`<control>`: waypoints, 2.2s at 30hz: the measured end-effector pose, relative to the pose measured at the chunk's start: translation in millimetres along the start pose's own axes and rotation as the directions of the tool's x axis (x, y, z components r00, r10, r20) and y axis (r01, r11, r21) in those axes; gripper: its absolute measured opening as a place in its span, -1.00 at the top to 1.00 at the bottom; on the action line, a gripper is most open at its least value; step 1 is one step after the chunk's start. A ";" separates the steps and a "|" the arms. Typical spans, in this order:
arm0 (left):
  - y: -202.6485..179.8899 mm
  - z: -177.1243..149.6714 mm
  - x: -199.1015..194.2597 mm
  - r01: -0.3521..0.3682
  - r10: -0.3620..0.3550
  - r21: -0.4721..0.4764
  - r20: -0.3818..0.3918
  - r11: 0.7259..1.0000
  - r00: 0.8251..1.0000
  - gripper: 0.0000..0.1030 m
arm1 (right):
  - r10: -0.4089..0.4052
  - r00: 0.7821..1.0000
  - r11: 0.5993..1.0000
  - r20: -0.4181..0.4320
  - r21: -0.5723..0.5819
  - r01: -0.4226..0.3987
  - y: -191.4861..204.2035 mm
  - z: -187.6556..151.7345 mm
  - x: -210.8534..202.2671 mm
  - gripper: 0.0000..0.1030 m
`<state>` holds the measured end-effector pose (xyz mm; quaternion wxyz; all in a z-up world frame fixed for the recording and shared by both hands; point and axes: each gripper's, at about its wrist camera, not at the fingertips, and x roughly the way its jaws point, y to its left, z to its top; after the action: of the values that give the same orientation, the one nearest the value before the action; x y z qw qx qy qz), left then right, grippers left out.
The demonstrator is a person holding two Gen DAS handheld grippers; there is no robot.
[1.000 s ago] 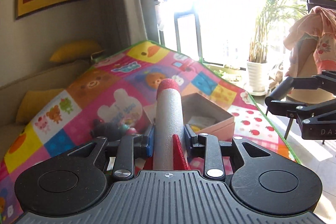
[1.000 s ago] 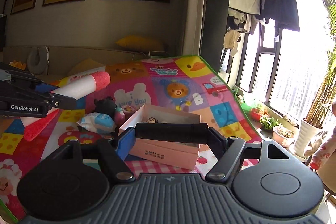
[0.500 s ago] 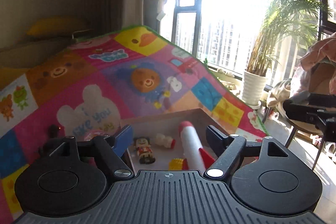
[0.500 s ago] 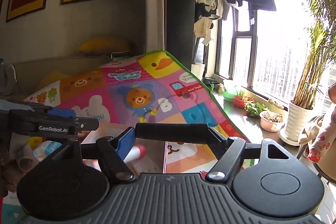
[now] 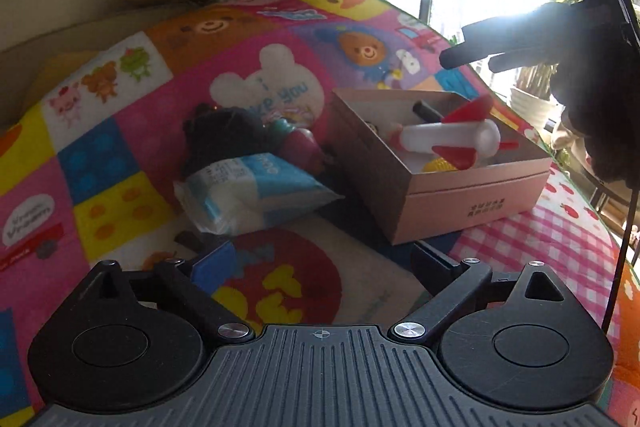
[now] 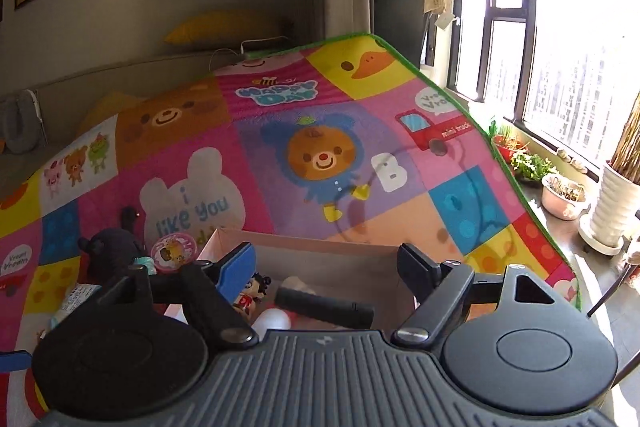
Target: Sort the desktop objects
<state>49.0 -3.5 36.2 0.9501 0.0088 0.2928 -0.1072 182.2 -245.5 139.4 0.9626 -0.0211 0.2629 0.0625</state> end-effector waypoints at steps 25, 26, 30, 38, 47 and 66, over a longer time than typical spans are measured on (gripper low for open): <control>33.4 -18.9 -5.4 -0.086 0.076 -0.106 -0.099 0.991 0.992 -0.98 | 0.002 0.973 0.999 -0.232 -0.046 -0.013 39.1 -49.4 29.5 0.27; 34.0 -19.3 -5.3 -0.090 0.080 -0.104 -0.100 0.991 0.992 -0.98 | 0.002 0.974 0.999 -0.226 -0.035 -0.011 36.5 -47.2 31.5 0.26; 38.0 -21.3 -0.5 -0.113 0.101 -0.104 -0.112 0.988 0.989 -0.98 | 0.024 0.984 1.000 -0.174 0.001 -0.024 32.7 -32.2 16.6 0.26; 53.4 -29.1 -3.2 -0.160 0.150 -0.125 -0.085 0.979 0.985 -0.99 | 0.085 0.981 0.992 -0.174 -0.078 -0.100 62.5 -22.6 0.5 0.27; 64.6 -34.1 -8.7 -0.114 0.106 -0.185 -0.053 0.976 0.993 -1.00 | -0.023 0.976 0.991 -0.218 -0.136 -0.007 62.2 -24.9 26.9 0.27; 47.8 -37.7 -13.2 0.023 -0.023 -0.103 0.003 0.994 1.000 -1.00 | 0.183 0.956 0.956 -0.230 0.269 -0.118 14.3 9.6 45.9 0.48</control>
<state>27.5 48.8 10.1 0.9482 -0.0436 0.2974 -0.1032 224.3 -225.6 124.2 0.9084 0.1139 0.3898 0.0991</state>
